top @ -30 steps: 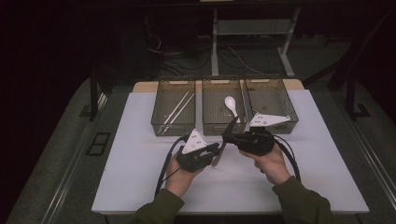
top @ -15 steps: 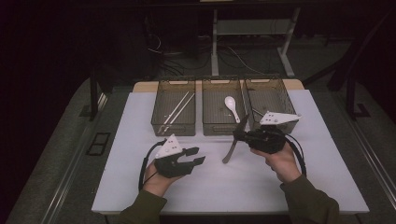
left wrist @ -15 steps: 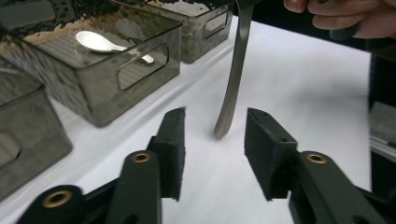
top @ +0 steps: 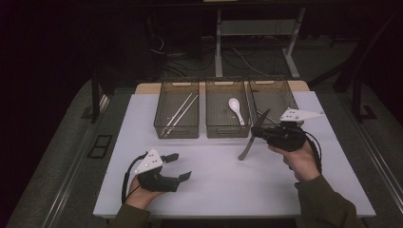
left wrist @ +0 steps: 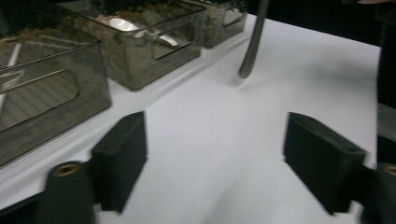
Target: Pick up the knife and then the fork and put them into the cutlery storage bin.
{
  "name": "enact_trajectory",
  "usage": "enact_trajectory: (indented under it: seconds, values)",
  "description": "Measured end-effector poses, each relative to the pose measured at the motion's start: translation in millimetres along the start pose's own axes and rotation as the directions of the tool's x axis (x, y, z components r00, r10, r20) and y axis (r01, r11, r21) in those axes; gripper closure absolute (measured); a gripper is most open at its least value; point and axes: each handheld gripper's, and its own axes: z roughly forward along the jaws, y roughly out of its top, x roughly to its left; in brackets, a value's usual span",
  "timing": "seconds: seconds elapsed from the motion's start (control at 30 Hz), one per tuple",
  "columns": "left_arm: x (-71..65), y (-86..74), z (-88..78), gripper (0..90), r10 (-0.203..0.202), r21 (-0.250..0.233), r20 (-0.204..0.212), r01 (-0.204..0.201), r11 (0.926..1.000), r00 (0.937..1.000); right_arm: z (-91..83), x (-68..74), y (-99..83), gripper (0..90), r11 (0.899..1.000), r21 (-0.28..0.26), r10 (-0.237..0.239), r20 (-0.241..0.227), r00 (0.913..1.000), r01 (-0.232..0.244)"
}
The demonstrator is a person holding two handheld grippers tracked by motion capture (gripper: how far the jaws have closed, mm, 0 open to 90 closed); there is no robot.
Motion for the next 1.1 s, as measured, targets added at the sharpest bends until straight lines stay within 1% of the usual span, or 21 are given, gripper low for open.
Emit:
enact_trajectory:
  seconds: [0.03, 0.1, 0.17, 0.2, 0.33, 0.37, 0.43, 0.57, 0.7, 0.9, 1.0, 1.07, 1.1]
  values:
    - [1.1, -0.7, 0.0, 14.7, 0.003, -0.001, -0.008, -0.003, 1.0, 1.0, -2.0, -1.6, 0.6, 88.5, 1.0, -0.002, -0.005, 0.004, 1.0, 0.005]
    - [3.6, -1.0, 1.4, 10.2, -0.004, 0.0, -0.01, 0.004, 1.0, 0.9999, -6.5, -4.9, 2.3, 88.5, 1.0, -0.001, -0.006, 0.02, 0.9998, 0.006]
    - [5.0, -1.5, 3.8, 3.4, -0.013, 0.007, 0.0, 0.013, 0.9999, 0.9999, -11.7, -9.3, 4.8, 88.5, 1.0, -0.006, 0.0, 0.03, 0.9995, 0.0]
    - [5.2, -1.8, 4.5, 1.3, -0.01, 0.012, 0.001, 0.01, 0.9999, 1.0, -14.1, -11.4, 5.9, 88.5, 1.0, -0.008, 0.0, 0.035, 0.9994, 0.001]
    - [5.3, -2.9, 7.3, 1.0, 0.012, 0.035, 0.007, -0.012, 0.9993, 0.9999, -22.7, -18.6, 10.0, 88.5, 1.0, -0.003, 0.002, 0.052, 0.9986, -0.002]
    - [5.3, -3.0, 7.9, 1.0, 0.001, 0.034, 0.01, -0.001, 0.9994, 0.9999, -24.8, -20.8, 10.9, 88.5, 1.0, -0.002, 0.002, 0.057, 0.9984, -0.002]
    - [5.4, -2.8, 8.1, 1.0, -0.006, 0.036, 0.01, 0.006, 0.9993, 0.9999, -29.2, -24.8, 13.0, 88.5, 1.0, -0.001, 0.006, 0.065, 0.9979, -0.005]
    - [6.1, -2.9, 7.8, 1.0, -0.002, 0.039, 0.007, 0.002, 0.9992, 1.0, -40.9, -31.9, 19.4, 88.5, 1.0, -0.011, 0.014, 0.08, 0.9967, -0.013]
    - [6.0, -2.8, 8.2, 1.0, -0.008, 0.038, 0.009, 0.008, 0.9993, 0.9999, -57.1, -39.0, 32.9, 88.5, 0.999, -0.036, 0.007, 0.107, 0.9942, -0.003]
    - [5.2, -2.9, 8.6, 1.0, -0.01, 0.04, 0.015, 0.009, 0.9992, 0.9998, -77.8, -55.0, 58.5, 88.5, 0.998, -0.061, 0.001, 0.181, 0.9835, 0.01]
    - [4.7, -2.3, 8.3, 1.2, 0.003, 0.039, 0.017, -0.003, 0.9992, 0.9999, -80.9, -64.5, 67.6, 88.5, 0.998, -0.056, -0.004, 0.233, 0.9724, 0.018]
    - [4.3, -2.1, 8.2, 1.3, 0.002, 0.039, 0.019, -0.002, 0.9993, 0.9998, -80.5, -71.9, 70.9, 88.5, 0.999, -0.045, -0.012, 0.267, 0.9637, 0.024]
    - [4.2, -2.1, 8.2, 1.2, 0.003, 0.038, 0.019, -0.003, 0.9993, 0.9998, -79.8, -75.8, 71.8, 88.5, 0.999, -0.04, -0.006, 0.28, 0.9601, 0.018]
